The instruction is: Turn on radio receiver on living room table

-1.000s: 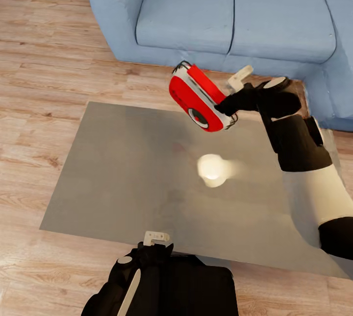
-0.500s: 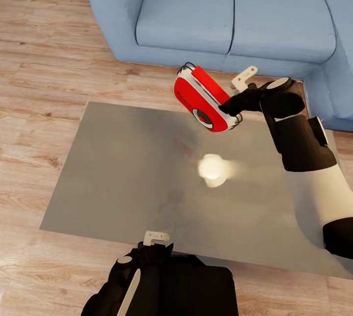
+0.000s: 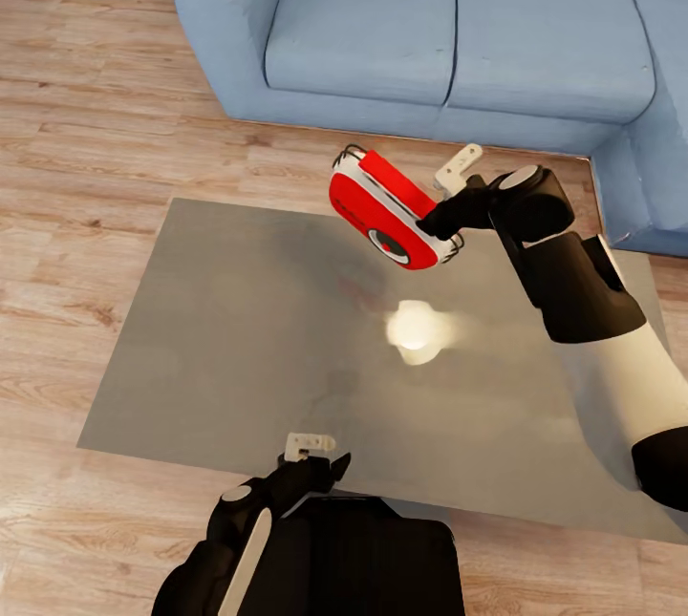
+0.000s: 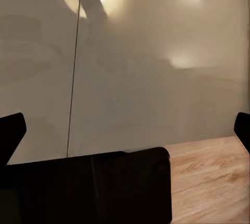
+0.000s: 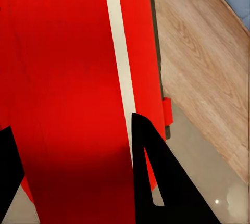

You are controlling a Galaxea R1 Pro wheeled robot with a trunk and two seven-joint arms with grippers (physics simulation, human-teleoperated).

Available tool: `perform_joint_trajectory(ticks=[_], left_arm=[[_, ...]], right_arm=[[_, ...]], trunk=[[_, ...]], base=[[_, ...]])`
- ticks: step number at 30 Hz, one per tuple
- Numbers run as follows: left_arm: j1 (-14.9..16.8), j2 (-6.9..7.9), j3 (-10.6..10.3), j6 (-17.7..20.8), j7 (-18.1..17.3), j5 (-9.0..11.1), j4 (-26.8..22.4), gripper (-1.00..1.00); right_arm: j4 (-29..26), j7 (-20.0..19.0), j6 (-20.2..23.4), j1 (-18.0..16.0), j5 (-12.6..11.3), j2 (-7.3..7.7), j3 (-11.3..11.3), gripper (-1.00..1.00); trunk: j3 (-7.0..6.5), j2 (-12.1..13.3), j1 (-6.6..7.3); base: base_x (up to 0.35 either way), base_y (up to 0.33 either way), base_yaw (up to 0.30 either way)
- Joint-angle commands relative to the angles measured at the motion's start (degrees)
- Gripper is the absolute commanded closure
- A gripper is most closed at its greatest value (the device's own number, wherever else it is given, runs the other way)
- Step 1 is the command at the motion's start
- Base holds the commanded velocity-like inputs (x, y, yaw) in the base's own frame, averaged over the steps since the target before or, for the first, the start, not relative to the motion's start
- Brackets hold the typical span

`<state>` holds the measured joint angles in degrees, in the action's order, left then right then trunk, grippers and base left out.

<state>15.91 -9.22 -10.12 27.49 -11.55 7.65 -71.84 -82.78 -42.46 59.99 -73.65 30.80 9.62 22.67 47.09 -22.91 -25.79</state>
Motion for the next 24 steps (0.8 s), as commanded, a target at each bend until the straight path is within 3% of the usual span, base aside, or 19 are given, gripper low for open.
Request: perform_joint_trajectory(ticks=[1, 15, 17, 20, 22, 24], left_arm=[[0.00, 0.00, 0.00, 0.00, -0.08, 0.04, -0.03, -1.00], [0.00, 0.05, 0.01, 0.20, -1.35, 0.69, -1.82, -1.00], [0.00, 0.26, 0.09, 0.20, -3.52, 3.17, -2.18, -1.00], [0.00, 0.39, 0.04, 0.43, -8.71, 9.06, -4.11, -1.00], [0.00, 0.41, 0.03, 1.53, -10.03, 10.67, -6.89, -1.00], [0.00, 0.35, 0.02, 5.60, -10.94, 11.69, -10.54, -1.00]], right_arm=[[0.00, -0.34, 0.01, -0.01, -0.10, 0.00, 0.02, 1.00], [0.02, -2.06, 0.01, -0.08, -0.59, -0.12, 0.29, 1.00], [0.26, -2.13, 0.01, -0.09, -0.52, -0.16, 0.27, 1.00], [0.68, -2.11, 0.01, -0.09, -0.39, -0.37, 0.28, 1.00], [0.80, -2.05, 0.01, -0.09, -0.21, -0.47, 0.32, 1.00], [0.74, -2.13, 0.01, -0.09, -0.15, -0.36, 0.32, 1.00]], trunk=[[0.00, -0.01, 0.00], [0.00, -0.01, 0.00], [0.00, -0.01, 0.00], [0.00, -0.01, 0.00], [0.00, -0.01, 0.00], [0.00, -0.01, 0.00]], base=[[0.000, 0.000, 0.000], [0.000, 0.000, 0.000], [0.000, 0.000, 0.000], [0.000, 0.000, 0.000], [0.000, 0.000, 0.000], [0.000, 0.000, 0.000]])
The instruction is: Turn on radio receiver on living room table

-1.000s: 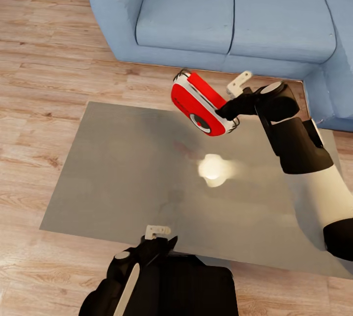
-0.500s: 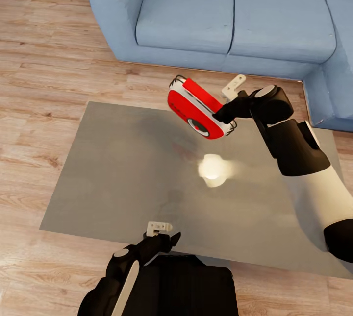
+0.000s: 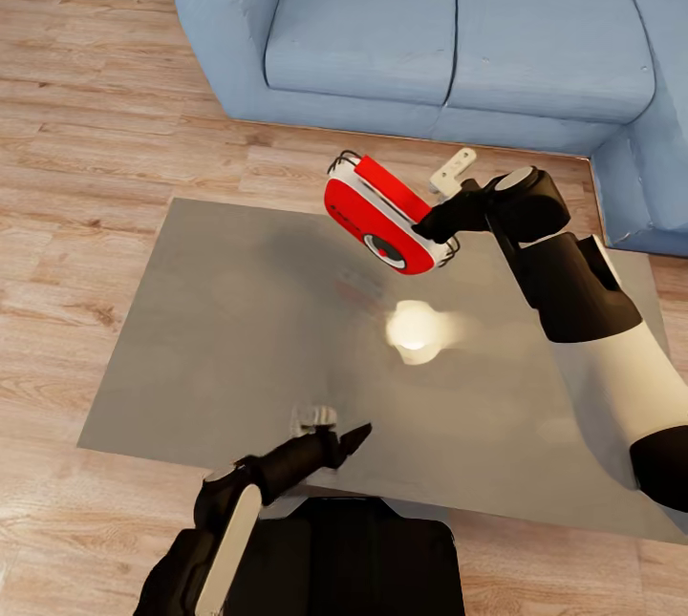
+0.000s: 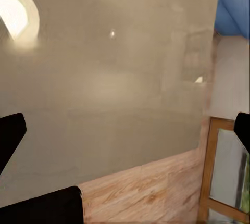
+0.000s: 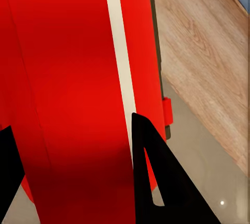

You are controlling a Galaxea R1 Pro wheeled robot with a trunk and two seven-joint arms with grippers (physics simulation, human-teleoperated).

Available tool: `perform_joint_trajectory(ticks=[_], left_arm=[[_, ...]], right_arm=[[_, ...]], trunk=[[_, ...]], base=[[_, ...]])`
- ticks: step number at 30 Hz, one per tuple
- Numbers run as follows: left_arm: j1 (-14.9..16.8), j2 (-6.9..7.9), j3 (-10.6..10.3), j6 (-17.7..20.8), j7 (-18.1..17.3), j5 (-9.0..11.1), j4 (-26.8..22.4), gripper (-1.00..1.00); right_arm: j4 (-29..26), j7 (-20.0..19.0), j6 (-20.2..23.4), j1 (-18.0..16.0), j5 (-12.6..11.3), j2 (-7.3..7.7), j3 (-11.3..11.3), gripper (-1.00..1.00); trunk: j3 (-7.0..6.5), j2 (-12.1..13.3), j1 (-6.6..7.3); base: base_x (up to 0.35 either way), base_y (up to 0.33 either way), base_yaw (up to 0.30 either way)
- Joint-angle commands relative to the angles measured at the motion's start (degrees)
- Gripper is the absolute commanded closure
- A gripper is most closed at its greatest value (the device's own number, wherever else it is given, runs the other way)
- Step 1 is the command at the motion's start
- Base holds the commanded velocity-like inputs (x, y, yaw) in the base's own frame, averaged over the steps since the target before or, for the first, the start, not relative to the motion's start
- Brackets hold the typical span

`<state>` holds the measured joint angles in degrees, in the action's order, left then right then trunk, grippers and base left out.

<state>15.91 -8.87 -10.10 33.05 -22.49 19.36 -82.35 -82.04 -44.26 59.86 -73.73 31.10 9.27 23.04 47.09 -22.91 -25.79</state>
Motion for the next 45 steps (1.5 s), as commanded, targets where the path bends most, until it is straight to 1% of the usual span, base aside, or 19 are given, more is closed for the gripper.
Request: perform_joint_trajectory(ticks=[1, 3, 7, 8, 9, 12, 14, 15, 16, 21, 22, 27, 29, 32, 33, 34, 35, 42, 45], left_arm=[[0.08, -0.08, 0.00, 2.41, -0.29, 0.26, -1.61, -1.00], [0.42, -0.23, 0.00, 5.48, -0.54, 0.51, -3.26, -1.00], [3.99, -0.40, 0.01, 9.51, -0.75, 1.40, -4.61, -1.00], [5.36, -0.42, 0.00, 10.89, -0.77, 2.93, -4.80, -1.00], [5.76, -0.41, -0.02, 11.37, -0.78, 3.69, -4.84, -1.00], [8.24, -0.29, -0.07, 13.39, -0.79, 8.07, -5.02, -1.00], [9.43, -0.28, -0.08, 14.28, -0.80, 9.17, -5.06, -1.00], [11.31, -0.31, -0.06, 15.72, -0.78, 9.75, -5.11, -1.00], [12.07, -0.32, -0.05, 16.30, -0.77, 9.87, -5.12, -1.00], [19.77, -0.36, 0.08, 20.79, -0.72, 10.89, -5.17, -1.00], [20.33, -0.36, 0.10, 20.97, -0.72, 11.16, -5.17, -1.00], [22.55, -0.08, 0.82, 21.71, -0.62, 14.83, -5.32, -1.00], [22.74, 0.00, 1.22, 22.08, -0.58, 15.17, -5.38, -1.00], [22.89, 0.14, 3.08, 23.01, -0.55, 15.44, -5.37, -1.00], [22.92, 0.28, 4.80, 23.28, -0.54, 15.50, -5.37, -1.00], [22.92, 0.34, 5.54, 23.38, -0.54, 15.51, -5.37, -1.00], [22.93, 0.39, 6.27, 23.52, -0.54, 15.52, -5.36, 1.00], [22.94, 0.65, 6.98, 23.80, -0.54, 15.54, -5.33, 1.00], [22.94, 0.76, 7.02, 23.81, -0.54, 15.46, -5.16, 1.00]], right_arm=[[0.01, -0.36, 0.14, -0.01, -0.54, 0.09, -0.06, 1.00], [0.06, -0.37, 0.14, -0.01, -0.61, 0.20, -0.08, 1.00], [0.13, -0.39, 0.14, 0.03, -0.73, 0.29, -0.09, 1.00], [0.20, -0.39, 0.14, 0.05, -0.69, 0.31, -0.09, 1.00], [0.24, -0.39, 0.14, 0.08, -0.67, 0.31, -0.09, 1.00], [0.46, -0.39, 0.14, 0.40, -0.62, 0.37, -0.10, 1.00], [0.79, -0.39, 0.14, 0.46, -0.59, 0.38, -0.10, 1.00], [1.60, -0.36, 0.14, 0.49, -0.55, 0.36, -0.10, 1.00], [1.99, -0.35, 0.14, 0.49, -0.55, 0.35, -0.10, 1.00], [7.52, 0.06, 0.14, 0.51, -0.35, -0.13, -0.02, 1.00], [7.97, 0.07, 0.14, 0.52, -0.31, -0.16, -0.04, 1.00], [9.25, 0.00, 0.14, 0.52, -0.02, -0.25, -0.12, 1.00], [9.20, 0.00, 0.14, 0.52, 0.00, -0.28, -0.15, 1.00], [9.11, -0.07, 0.14, 0.52, -0.01, -0.23, -0.21, 1.00], [9.08, -0.10, 0.14, 0.52, -0.03, -0.20, -0.25, 1.00], [9.05, -0.13, 0.14, 0.52, -0.05, -0.18, -0.25, 1.00], [9.03, -0.17, 0.14, 0.52, -0.06, -0.18, -0.32, 1.00], [8.65, -0.36, 0.14, 0.52, -0.31, 0.12, -0.65, 1.00], [6.03, -0.39, 0.14, 0.52, -0.48, 0.28, -0.56, 1.00]], trunk=[[0.00, -0.01, 0.00], [0.00, -0.01, 0.00], [0.00, -0.01, 0.00], [0.00, -0.01, 0.00], [0.00, -0.01, 0.00], [0.00, -0.01, 0.00], [0.00, -0.01, 0.00], [0.00, -0.01, 0.00], [0.00, -0.01, 0.00], [0.00, -0.01, 0.00], [0.00, -0.01, 0.00], [0.00, -0.01, 0.00], [0.00, -0.01, 0.00], [0.00, -0.01, 0.00], [0.00, -0.01, 0.00], [0.00, -0.01, 0.00], [0.00, -0.01, 0.00], [0.00, -0.01, 0.00], [0.00, -0.01, 0.00]], base=[[0.000, 0.000, 0.000], [0.000, 0.000, 0.000], [0.000, 0.000, 0.000], [0.000, 0.000, 0.000], [0.000, 0.000, 0.000], [0.000, 0.000, 0.000], [0.000, 0.000, 0.000], [0.000, 0.000, 0.000], [0.000, 0.000, 0.000], [0.000, 0.000, 0.000], [0.000, 0.000, 0.000], [0.000, 0.000, 0.000], [0.000, 0.000, 0.000], [0.000, 0.000, 0.000], [0.000, 0.000, 0.000], [0.000, 0.000, 0.000], [0.000, 0.000, 0.000], [0.000, 0.000, 0.000], [0.000, 0.000, 0.000]])
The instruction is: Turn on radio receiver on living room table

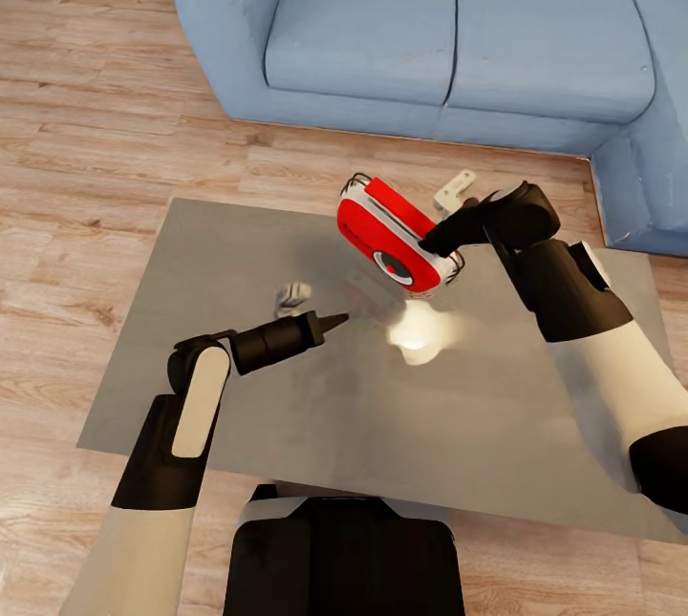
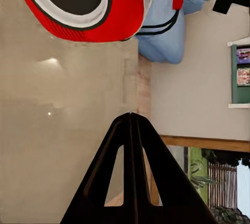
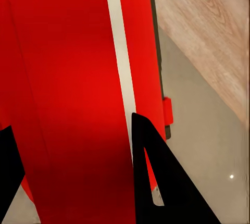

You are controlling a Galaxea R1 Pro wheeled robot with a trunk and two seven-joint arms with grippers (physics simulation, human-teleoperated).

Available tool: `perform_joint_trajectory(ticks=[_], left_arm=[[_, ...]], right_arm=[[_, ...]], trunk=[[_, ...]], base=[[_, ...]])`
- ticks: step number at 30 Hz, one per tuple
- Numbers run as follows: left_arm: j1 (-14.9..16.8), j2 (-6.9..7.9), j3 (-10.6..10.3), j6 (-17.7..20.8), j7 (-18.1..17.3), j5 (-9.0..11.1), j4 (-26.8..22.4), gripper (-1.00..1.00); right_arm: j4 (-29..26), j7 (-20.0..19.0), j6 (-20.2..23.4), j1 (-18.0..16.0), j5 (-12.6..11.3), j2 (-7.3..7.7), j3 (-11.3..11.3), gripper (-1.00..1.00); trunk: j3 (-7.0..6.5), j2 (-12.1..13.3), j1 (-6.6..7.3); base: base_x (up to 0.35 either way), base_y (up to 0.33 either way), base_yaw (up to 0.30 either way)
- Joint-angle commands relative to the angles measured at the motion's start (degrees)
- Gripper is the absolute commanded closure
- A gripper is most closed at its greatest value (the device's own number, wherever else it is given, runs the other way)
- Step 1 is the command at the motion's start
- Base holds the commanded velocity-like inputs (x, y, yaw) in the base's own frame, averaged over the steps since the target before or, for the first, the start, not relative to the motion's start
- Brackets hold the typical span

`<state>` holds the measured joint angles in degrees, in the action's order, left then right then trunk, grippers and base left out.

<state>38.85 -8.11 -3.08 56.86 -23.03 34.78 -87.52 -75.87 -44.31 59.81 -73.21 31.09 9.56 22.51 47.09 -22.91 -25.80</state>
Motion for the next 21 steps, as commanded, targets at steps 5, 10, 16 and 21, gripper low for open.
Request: perform_joint_trajectory(ticks=[5, 10, 16, 21], left_arm=[[0.00, -0.04, 0.05, 0.01, 0.00, 0.03, 0.06, 1.00], [0.00, -0.13, 0.08, -0.01, 0.07, 0.04, 0.00, 1.00], [0.00, -0.20, 0.09, -0.07, 0.09, 0.06, -0.07, 1.00], [0.12, -0.41, 0.09, -0.09, 0.14, 0.11, 0.01, 1.00]], right_arm=[[-0.97, -0.34, 0.19, 0.00, -0.55, 0.02, -0.05, 1.00], [-1.88, -0.61, 0.19, 0.00, -0.65, 0.07, -0.03, 1.00], [-2.14, -0.89, 0.19, 0.00, -0.79, -0.02, -0.09, 1.00], [-2.25, -2.70, 0.19, 0.00, -0.78, 0.06, -0.07, 1.00]], trunk=[[0.00, -0.01, 0.01], [0.00, -0.01, 0.01], [0.00, -0.01, 0.01], [0.00, -0.01, 0.01]], base=[[0.000, 0.000, 0.000], [0.000, 0.000, 0.000], [0.000, 0.000, 0.000], [0.000, 0.000, 0.000]])
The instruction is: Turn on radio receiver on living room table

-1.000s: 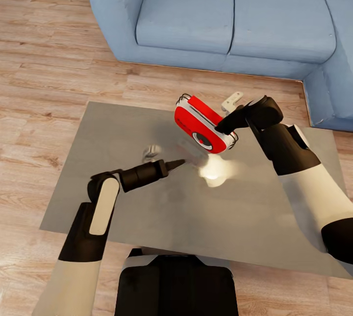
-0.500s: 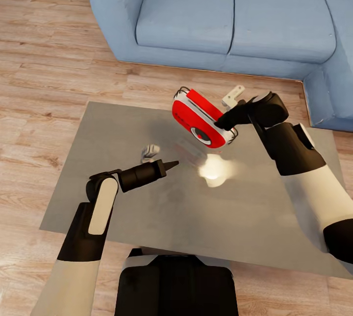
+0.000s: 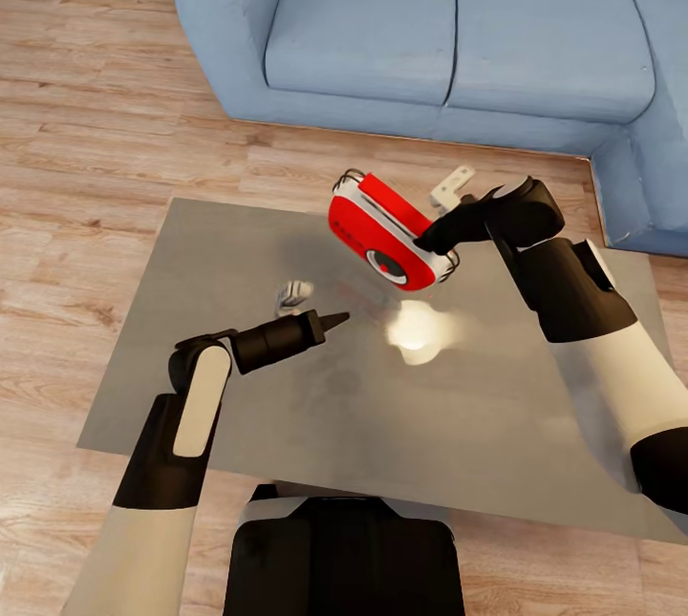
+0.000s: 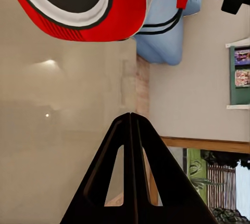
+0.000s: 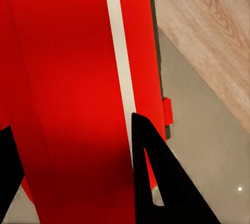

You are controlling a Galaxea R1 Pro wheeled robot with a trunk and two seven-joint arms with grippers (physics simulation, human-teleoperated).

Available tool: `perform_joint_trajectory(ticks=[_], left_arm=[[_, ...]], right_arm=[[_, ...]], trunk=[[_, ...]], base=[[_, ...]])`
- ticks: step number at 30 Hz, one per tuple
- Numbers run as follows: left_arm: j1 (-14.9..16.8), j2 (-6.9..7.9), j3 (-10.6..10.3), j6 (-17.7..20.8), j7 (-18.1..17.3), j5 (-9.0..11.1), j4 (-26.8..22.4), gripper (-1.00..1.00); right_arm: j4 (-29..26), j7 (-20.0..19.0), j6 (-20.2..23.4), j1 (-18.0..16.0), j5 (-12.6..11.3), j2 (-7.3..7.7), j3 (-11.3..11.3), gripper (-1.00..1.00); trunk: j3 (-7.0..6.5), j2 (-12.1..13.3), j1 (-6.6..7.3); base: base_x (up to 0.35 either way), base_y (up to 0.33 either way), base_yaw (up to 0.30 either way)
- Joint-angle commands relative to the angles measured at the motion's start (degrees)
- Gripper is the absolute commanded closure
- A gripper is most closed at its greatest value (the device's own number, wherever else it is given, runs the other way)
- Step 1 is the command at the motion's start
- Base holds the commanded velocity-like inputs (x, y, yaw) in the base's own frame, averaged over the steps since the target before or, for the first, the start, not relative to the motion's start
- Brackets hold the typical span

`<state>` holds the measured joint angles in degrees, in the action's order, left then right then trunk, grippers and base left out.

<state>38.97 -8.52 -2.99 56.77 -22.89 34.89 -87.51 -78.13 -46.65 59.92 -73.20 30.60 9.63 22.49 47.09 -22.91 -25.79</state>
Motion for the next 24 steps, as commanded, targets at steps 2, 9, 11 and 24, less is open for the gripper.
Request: perform_joint_trajectory(ticks=[2, 9, 11, 24], left_arm=[[0.08, -0.08, 0.00, 0.01, 0.02, 0.00, -0.01, 1.00], [0.14, -0.17, 0.00, 0.01, 0.12, 0.00, 0.00, 1.00], [0.14, -0.18, 0.00, 0.01, 0.12, 0.00, 0.02, 1.00], [0.25, -0.17, 0.00, -0.07, 0.59, -0.02, -0.03, 1.00]], right_arm=[[-0.05, -1.31, 0.08, -0.01, -0.25, -0.03, -0.03, 1.00], [-0.55, -2.02, 0.08, -0.01, -0.12, 0.07, 0.16, 1.00], [-1.69, -2.03, 0.08, -0.01, -0.03, 0.11, 0.21, 1.00], [-2.38, -1.98, 0.08, -0.01, 0.59, 0.08, 0.52, 1.00]], trunk=[[0.00, -0.01, 0.00], [0.00, -0.01, 0.00], [0.00, -0.01, 0.00], [0.00, -0.01, 0.00]], base=[[0.000, 0.000, 0.000], [0.000, 0.000, 0.000], [0.000, 0.000, 0.000], [0.000, 0.000, 0.000]])
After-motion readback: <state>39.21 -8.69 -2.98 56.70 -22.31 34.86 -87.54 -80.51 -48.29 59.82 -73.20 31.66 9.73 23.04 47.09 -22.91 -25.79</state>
